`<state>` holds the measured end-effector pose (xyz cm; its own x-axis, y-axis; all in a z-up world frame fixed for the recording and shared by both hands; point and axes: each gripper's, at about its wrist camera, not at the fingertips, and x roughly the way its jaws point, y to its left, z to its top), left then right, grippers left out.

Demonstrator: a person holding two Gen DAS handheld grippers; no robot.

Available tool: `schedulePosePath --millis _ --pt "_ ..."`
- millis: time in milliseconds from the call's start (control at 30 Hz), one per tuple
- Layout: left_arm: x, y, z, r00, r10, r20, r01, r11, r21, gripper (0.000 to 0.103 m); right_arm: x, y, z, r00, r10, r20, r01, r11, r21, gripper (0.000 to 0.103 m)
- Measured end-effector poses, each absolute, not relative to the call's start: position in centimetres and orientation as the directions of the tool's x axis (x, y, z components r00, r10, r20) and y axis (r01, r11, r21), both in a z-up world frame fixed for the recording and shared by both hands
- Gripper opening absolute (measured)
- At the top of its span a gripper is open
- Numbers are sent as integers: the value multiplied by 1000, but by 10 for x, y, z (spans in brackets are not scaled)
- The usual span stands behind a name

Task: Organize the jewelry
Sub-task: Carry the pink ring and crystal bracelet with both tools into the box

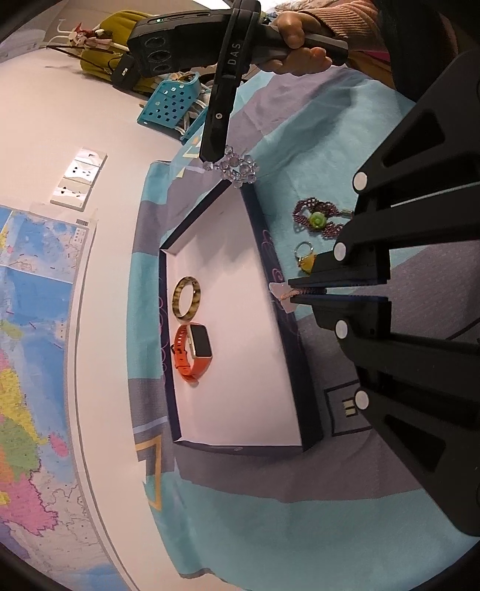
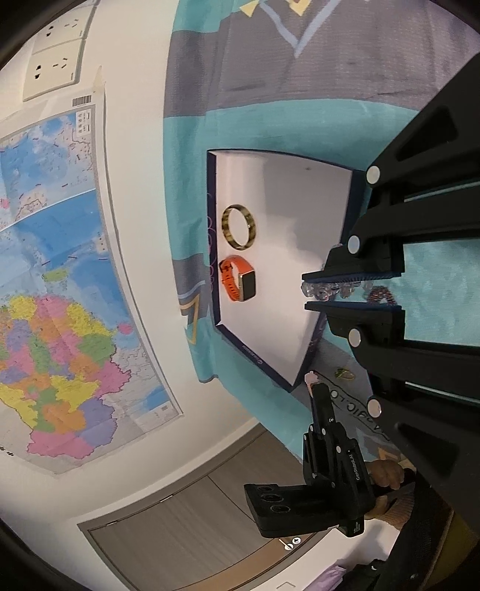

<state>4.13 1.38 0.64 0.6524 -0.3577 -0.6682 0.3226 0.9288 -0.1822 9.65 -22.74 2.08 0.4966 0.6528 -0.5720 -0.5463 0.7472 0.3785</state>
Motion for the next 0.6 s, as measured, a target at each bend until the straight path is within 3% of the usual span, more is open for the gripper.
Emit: schedulePosePath --millis 600 --pt "68 16 15 674 -340 -656 311 936 -166 4 136 -207 28 493 657 -570 -559 741 372 8"
